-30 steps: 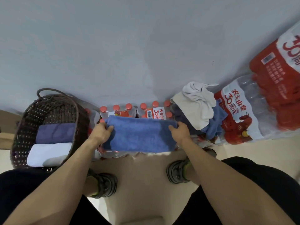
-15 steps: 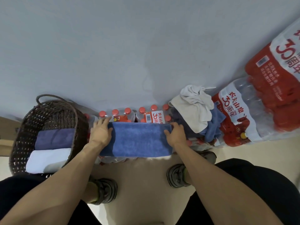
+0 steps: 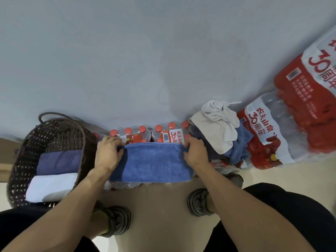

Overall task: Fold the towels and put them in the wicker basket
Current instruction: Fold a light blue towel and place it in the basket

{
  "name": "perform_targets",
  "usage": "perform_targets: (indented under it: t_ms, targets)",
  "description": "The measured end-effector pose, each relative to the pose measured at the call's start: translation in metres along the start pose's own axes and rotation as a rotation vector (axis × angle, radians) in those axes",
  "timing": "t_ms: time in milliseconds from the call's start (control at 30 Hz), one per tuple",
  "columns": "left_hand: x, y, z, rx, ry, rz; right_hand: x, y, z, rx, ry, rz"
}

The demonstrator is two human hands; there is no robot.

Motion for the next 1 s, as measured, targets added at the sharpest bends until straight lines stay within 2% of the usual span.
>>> perform_targets:
  t_ms: [200, 367, 467, 567, 667, 733, 867, 1000]
  targets:
    - [-0.011, -0.007, -0.002, -0.03, 0.064, -0.026, -0.005, -0.007, 0.003, -0.176, 0.032, -0.135]
    - [-0.017, -0.005, 0.007, -0.101, -0.042, -0.039, -0.013, -0.006, -0.004, -0.222, 0.079, -0.155]
    - [-0.016, -0.009, 0.013, -0.204, -0.12, -0.095, -0.015, -0.007, 0.0, -0.141, 0.022, -0.173]
    - [-0.011, -0.022, 0.022, -0.3, -0.183, -0.239, -0.013, -0.003, 0.002, 0.08, 0.008, -0.091]
    - [-0.008, -0.035, 0.034, -0.355, -0.255, -0.326, -0.007, 0.005, 0.0, 0.192, 0.039, -0.013]
    - [-0.006, -0.041, 0.045, -0.38, -0.303, -0.37, -0.006, 0.01, 0.004, 0.276, -0.018, 0.054]
    - [0.0, -0.046, 0.057, -0.318, -0.294, -0.423, -0.007, 0.017, 0.017, 0.254, -0.143, 0.117]
    - [0.006, -0.048, 0.061, -0.268, -0.249, -0.435, -0.004, 0.023, 0.015, 0.314, -0.081, 0.213]
Point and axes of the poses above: each hand's wrist, its own x-axis towards the middle knuckle, its own z-axis out of the palm, y = z × x, the point moved 8 cm from there along x, towards the middle knuckle, and after that the axes turned 10 degrees about x, right-handed, at the moved point
